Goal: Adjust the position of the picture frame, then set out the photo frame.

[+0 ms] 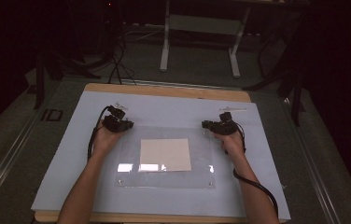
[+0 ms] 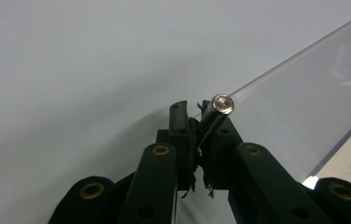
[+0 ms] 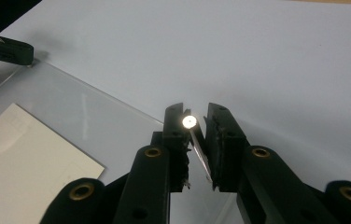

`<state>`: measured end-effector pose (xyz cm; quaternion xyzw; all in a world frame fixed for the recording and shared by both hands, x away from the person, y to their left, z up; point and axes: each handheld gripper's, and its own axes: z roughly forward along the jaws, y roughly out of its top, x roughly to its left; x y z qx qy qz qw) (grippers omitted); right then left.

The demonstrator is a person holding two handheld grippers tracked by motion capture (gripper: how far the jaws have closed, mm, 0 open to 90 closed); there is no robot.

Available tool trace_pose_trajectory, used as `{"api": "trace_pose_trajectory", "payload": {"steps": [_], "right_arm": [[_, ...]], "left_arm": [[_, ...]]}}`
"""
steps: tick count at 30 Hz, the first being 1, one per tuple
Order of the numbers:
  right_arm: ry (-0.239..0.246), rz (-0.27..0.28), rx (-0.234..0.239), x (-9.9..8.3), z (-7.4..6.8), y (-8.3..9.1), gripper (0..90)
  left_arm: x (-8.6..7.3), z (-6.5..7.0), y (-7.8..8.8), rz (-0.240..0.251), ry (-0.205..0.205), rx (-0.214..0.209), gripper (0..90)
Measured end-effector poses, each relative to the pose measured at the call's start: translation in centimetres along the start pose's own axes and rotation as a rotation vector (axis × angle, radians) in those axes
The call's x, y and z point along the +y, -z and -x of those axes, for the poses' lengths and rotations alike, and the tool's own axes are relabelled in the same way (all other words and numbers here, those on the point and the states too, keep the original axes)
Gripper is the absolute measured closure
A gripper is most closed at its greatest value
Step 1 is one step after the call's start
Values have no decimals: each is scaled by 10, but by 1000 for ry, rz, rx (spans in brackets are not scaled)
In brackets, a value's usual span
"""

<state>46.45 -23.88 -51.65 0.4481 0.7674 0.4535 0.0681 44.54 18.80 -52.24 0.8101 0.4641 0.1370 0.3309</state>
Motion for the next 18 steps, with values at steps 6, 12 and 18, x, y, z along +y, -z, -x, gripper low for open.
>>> {"api": "trace_pose_trajectory", "payload": {"steps": [6, 12, 18], "right_arm": [[41, 1, -46, -2, -5, 0, 801], [37, 7, -40, -3, -5, -1, 800], [40, 9, -41, -4, -5, -1, 800]], "left_arm": [[-5, 2, 0, 39, 23, 13, 828], [-12, 0, 3, 92, 37, -24, 704], [-23, -5, 19, 178, 75, -27, 612]]}}
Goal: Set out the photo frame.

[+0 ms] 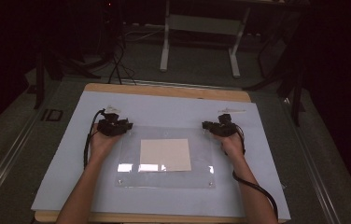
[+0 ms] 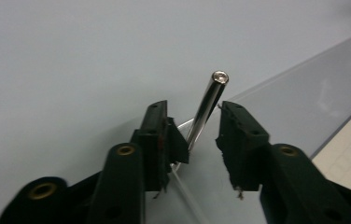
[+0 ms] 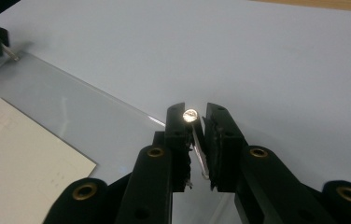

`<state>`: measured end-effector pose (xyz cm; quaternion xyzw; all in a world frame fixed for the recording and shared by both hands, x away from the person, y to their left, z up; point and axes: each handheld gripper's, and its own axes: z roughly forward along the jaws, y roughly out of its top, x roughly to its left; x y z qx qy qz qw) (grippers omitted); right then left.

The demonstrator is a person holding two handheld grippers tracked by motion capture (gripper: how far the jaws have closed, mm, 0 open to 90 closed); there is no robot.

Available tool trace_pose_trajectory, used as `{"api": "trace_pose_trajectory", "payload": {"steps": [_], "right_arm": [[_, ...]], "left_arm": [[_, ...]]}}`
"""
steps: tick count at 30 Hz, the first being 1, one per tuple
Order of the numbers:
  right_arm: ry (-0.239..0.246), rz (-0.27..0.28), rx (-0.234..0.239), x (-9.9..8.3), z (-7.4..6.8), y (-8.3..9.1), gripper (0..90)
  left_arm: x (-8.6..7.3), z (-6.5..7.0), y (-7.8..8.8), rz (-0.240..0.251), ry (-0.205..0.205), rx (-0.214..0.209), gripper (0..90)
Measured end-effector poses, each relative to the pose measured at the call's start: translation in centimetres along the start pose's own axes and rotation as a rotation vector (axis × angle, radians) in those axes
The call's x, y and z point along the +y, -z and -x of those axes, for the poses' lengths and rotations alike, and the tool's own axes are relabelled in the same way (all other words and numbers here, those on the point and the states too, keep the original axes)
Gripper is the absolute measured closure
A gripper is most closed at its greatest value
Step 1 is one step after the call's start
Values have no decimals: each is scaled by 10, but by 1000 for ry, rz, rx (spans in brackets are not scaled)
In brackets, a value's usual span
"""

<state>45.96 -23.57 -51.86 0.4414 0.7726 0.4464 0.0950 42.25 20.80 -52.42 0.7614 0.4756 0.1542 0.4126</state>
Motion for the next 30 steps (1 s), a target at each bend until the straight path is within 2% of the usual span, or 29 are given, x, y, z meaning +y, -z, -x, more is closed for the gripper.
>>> {"api": "trace_pose_trajectory", "payload": {"steps": [2, 6, 11, 14, 17, 19, 23, 25, 27, 30], "right_arm": [[8, 2, -7, 0, -1, 0, 802], [49, 7, -54, -1, -7, 2, 807], [76, 56, -80, -3, -11, 7, 818], [94, 67, -99, -5, -13, 7, 825], [105, 78, -114, -7, -15, 7, 828], [102, 84, -112, -7, -14, 7, 828], [98, 94, -113, -9, -14, 6, 835], [95, 97, -113, -9, -14, 6, 837], [93, 99, -112, -10, -14, 6, 836], [81, 104, -107, -10, -13, 6, 835]], "left_arm": [[-1, -1, 5, 19, 2, 4, 611], [-4, -3, 14, 65, 5, 11, 593], [-5, -1, 19, 86, 1, 14, 576], [-5, 2, 19, 95, -7, 13, 578], [-5, 3, 18, 108, 2, 16, 591], [-5, 3, 18, 119, 5, 13, 621], [-5, 6, 17, 135, -14, 12, 699], [-5, 8, 18, 153, -31, 37, 722], [-5, 8, 19, 183, -24, 28, 763], [-4, 10, 15, 180, -28, 33, 783]]}}
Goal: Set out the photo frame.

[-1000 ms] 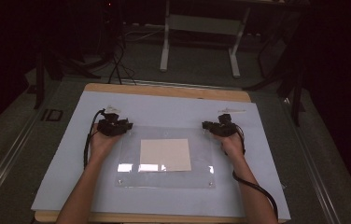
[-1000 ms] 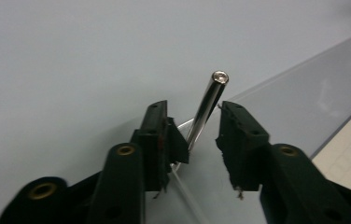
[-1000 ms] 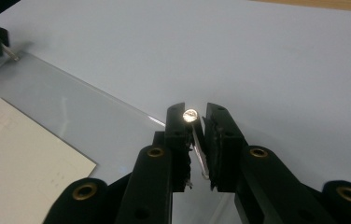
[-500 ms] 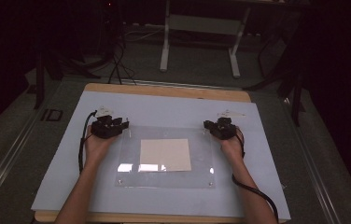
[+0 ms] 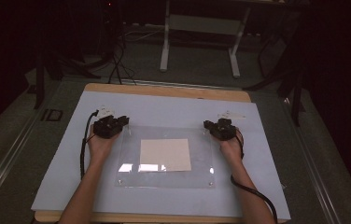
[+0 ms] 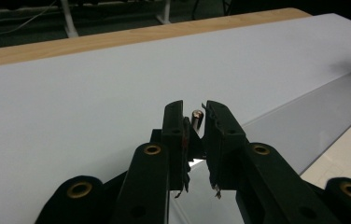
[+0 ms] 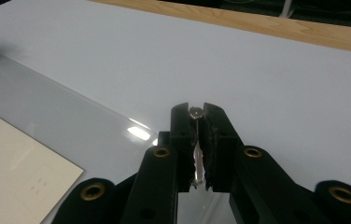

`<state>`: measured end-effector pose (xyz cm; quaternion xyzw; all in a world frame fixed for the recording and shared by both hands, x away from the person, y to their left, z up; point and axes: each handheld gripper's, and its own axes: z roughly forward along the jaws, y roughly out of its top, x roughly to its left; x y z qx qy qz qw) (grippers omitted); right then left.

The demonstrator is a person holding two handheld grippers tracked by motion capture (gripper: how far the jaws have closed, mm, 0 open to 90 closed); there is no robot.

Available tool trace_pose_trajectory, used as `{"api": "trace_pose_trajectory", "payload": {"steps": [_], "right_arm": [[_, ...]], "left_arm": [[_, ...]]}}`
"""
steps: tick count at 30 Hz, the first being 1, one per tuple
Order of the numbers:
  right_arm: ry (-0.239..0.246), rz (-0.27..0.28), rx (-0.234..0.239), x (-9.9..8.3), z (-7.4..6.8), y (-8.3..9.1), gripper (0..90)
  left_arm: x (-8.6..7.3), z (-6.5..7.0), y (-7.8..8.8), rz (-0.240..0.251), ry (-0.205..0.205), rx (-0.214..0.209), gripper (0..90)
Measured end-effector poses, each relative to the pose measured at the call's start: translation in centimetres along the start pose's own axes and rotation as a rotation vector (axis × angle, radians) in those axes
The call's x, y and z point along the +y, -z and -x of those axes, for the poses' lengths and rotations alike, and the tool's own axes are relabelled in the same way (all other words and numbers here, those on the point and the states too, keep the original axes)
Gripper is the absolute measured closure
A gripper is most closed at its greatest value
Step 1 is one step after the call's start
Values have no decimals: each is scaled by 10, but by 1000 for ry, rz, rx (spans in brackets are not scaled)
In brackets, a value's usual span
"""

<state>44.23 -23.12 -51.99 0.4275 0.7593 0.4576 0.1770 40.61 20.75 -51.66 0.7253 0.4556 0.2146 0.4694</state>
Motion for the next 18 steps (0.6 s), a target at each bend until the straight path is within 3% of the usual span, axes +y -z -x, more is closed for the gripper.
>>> {"api": "trace_pose_trajectory", "payload": {"steps": [4, 7, 13, 18], "right_arm": [[-7, 5, 3, -1, 0, 0, 834], [-8, 10, 1, -2, 0, 0, 835], [-14, 15, 3, -3, 0, -1, 835], [-16, 7, 1, -2, 0, -1, 836]], "left_arm": [[-2, 2, -8, -17, -3, 10, 761], [-3, 3, -10, -14, 0, 18, 834], [-3, 2, -11, -13, -3, 20, 843], [-3, 1, -11, -18, 20, 8, 843]]}}
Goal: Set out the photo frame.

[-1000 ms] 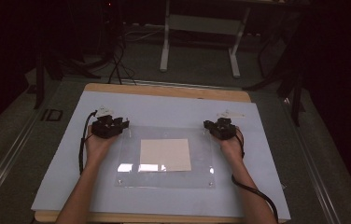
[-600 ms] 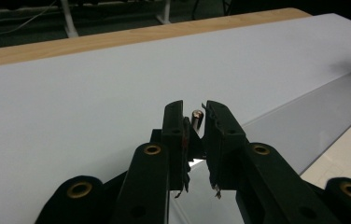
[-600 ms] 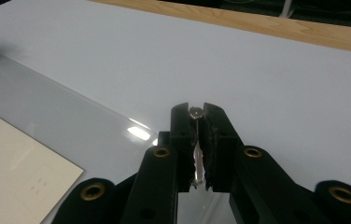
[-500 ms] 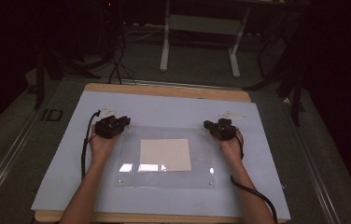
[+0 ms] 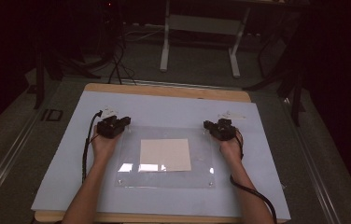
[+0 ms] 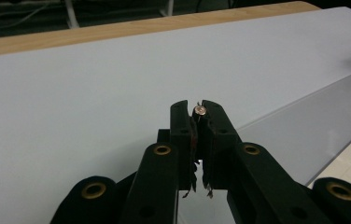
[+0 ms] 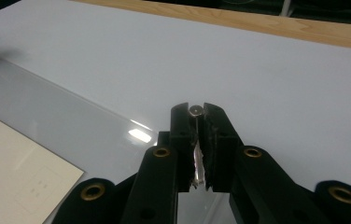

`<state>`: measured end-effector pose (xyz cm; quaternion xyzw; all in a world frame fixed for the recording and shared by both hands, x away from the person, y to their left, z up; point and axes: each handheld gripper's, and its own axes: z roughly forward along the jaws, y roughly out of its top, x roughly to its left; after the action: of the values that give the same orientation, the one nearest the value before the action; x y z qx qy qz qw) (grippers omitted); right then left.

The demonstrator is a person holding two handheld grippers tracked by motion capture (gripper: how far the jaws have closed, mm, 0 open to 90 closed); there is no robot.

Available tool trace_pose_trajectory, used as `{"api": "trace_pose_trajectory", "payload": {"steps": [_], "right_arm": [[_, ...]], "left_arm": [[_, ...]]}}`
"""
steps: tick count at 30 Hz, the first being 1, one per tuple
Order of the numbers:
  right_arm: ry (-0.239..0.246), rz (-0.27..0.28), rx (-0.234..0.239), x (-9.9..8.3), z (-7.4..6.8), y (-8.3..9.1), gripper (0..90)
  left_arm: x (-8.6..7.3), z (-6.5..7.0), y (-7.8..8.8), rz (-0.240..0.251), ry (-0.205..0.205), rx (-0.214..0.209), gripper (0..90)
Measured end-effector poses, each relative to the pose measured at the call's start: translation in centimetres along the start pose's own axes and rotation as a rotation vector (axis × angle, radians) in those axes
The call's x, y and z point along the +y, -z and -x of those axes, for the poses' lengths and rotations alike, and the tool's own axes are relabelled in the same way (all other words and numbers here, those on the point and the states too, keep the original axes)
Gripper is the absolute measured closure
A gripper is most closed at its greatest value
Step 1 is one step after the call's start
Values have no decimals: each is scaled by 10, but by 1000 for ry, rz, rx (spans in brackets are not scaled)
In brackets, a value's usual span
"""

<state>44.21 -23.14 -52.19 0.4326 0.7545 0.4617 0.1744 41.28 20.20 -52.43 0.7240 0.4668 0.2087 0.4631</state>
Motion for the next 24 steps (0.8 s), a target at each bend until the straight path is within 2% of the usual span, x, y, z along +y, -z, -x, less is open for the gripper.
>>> {"api": "trace_pose_trajectory", "payload": {"steps": [5, 10, 15, 17, 21, 24], "right_arm": [[-4, -16, -11, 2, -1, -1, 838], [-19, -31, -11, 4, -1, -1, 839], [-30, -52, -10, 7, 0, -3, 841], [-39, -58, -12, 9, 1, -5, 843], [-64, -70, -7, 11, 4, -8, 845], [-77, -79, -8, 14, 5, -10, 849]], "left_arm": [[2, -2, 0, -15, 1, -13, 842], [2, -4, -1, -20, 20, -25, 840], [7, -5, -3, -48, 2, -23, 848], [8, -7, -5, -55, 14, -26, 849], [10, -11, -9, -57, 66, -42, 848], [12, -12, -11, -69, 69, -42, 850]]}}
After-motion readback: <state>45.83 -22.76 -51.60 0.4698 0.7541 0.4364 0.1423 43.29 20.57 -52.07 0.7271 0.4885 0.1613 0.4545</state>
